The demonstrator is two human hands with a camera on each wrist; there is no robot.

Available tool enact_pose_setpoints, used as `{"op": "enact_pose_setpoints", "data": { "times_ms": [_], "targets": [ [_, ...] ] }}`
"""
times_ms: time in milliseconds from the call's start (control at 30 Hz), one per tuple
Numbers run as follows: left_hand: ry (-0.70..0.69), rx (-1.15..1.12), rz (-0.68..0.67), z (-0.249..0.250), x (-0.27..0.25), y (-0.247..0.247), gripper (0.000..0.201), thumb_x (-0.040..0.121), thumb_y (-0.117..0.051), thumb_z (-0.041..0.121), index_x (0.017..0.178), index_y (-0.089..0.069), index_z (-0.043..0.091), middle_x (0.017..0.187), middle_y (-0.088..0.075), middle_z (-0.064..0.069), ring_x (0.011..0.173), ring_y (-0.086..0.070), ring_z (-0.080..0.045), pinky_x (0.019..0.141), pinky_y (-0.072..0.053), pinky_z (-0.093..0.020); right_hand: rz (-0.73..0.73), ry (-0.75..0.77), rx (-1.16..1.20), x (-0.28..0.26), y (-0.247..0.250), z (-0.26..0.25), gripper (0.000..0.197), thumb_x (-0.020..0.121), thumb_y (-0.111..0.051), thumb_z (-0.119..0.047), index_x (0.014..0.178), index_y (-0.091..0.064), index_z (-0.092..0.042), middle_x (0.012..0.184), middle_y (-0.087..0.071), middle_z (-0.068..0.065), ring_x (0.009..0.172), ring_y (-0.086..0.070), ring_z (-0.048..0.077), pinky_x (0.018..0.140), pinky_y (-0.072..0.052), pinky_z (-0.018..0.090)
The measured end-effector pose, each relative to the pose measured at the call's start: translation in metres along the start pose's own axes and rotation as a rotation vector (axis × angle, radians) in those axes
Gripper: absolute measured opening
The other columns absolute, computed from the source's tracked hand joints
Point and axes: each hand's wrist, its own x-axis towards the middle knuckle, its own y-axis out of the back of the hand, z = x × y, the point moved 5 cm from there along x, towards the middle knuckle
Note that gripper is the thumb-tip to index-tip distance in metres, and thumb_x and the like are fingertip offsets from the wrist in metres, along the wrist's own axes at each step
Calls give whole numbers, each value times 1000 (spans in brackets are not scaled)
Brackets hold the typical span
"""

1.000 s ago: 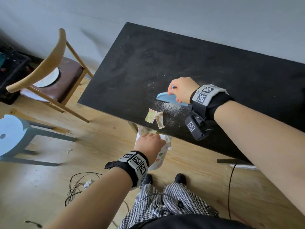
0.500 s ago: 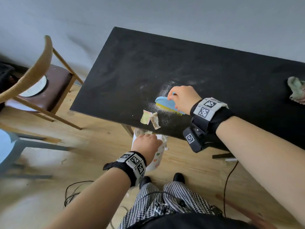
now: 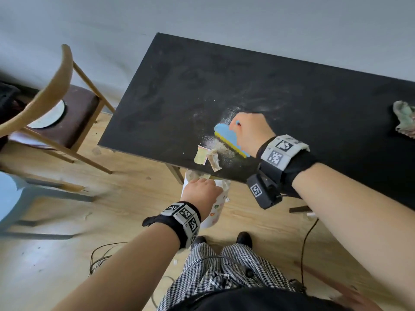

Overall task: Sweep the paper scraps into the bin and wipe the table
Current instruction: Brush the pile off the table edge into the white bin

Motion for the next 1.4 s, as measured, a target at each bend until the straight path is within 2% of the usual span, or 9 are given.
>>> {"op": "enact_pose_setpoints", "data": {
  "times_ms": [100, 200, 400, 533, 867, 1000, 1167, 1300, 1400],
  "targets": [
    [3, -9, 5, -1, -2, 0, 33, 94, -53, 15, 125, -54, 28, 111, -54, 2, 109, -50, -21, 89, -34, -28, 29, -59, -74, 20, 11, 7, 17, 91, -45, -6, 95, -59, 4, 100, -64, 22, 97, -61, 37, 78, -50, 38],
    [-2, -18, -4, -3, -2, 0, 34, 93, -54, 14, 125, -54, 28, 110, -53, 2, 108, -50, -21, 89, -35, -28, -48, -55, -189, 27, -4, -1, 15, 91, -48, -8, 77, -49, -3, 94, -62, 23, 98, -61, 39, 66, -36, 33],
    [3, -19, -10, -6, -5, -3, 36, 93, -55, 13, 126, -53, 28, 109, -53, 1, 105, -51, -21, 87, -35, -28, -126, 49, -75, 7, -25, -28, 22, 93, -46, -7, 109, -61, -3, 110, -63, 18, 103, -59, 34, 83, -47, 35],
    [14, -31, -11, -9, -6, -2, 35, 93, -54, 14, 126, -54, 27, 110, -53, 0, 105, -51, -21, 86, -36, -28, -65, 80, -70, 32, -9, -24, 22, 94, -46, -8, 110, -61, -7, 112, -63, 17, 102, -58, 33, 82, -45, 33],
    [32, -37, -5, -11, -9, -1, 38, 94, -55, 18, 130, -51, 30, 112, -52, 1, 107, -49, -22, 87, -36, -28, -304, 172, -38, -3, -37, -30, 21, 95, -47, -14, 103, -67, -11, 108, -65, 9, 102, -57, 23, 84, -39, 26],
    [30, -22, -10, -11, -8, -1, 35, 94, -54, 16, 127, -52, 28, 110, -53, 1, 105, -50, -22, 84, -34, -27, -186, 118, 71, 1, -10, -22, 23, 93, -46, -11, 97, -68, -12, 87, -58, 4, 81, -52, 17, 79, -41, 25],
    [39, -27, -24, -9, -8, -1, 36, 93, -55, 17, 127, -52, 28, 110, -53, 1, 106, -49, -22, 86, -35, -28, -166, 75, -26, 2, -25, -20, 23, 94, -46, -10, 104, -66, -12, 109, -65, 10, 103, -58, 25, 82, -43, 27],
    [33, -37, -14, -8, -8, -2, 38, 93, -55, 18, 129, -51, 30, 111, -53, 2, 108, -49, -22, 88, -34, -27, -237, 114, 22, -21, -41, -24, 22, 94, -46, -11, 102, -67, -13, 106, -65, 11, 96, -59, 24, 81, -46, 30],
    [15, -23, -6, -5, -7, -3, 37, 93, -56, 17, 128, -53, 29, 112, -53, 2, 108, -50, -21, 89, -35, -28, -82, 73, 74, -22, -18, -12, 21, 95, -46, -13, 102, -66, -11, 102, -66, 12, 92, -59, 25, 75, -42, 27]
  ]
}}
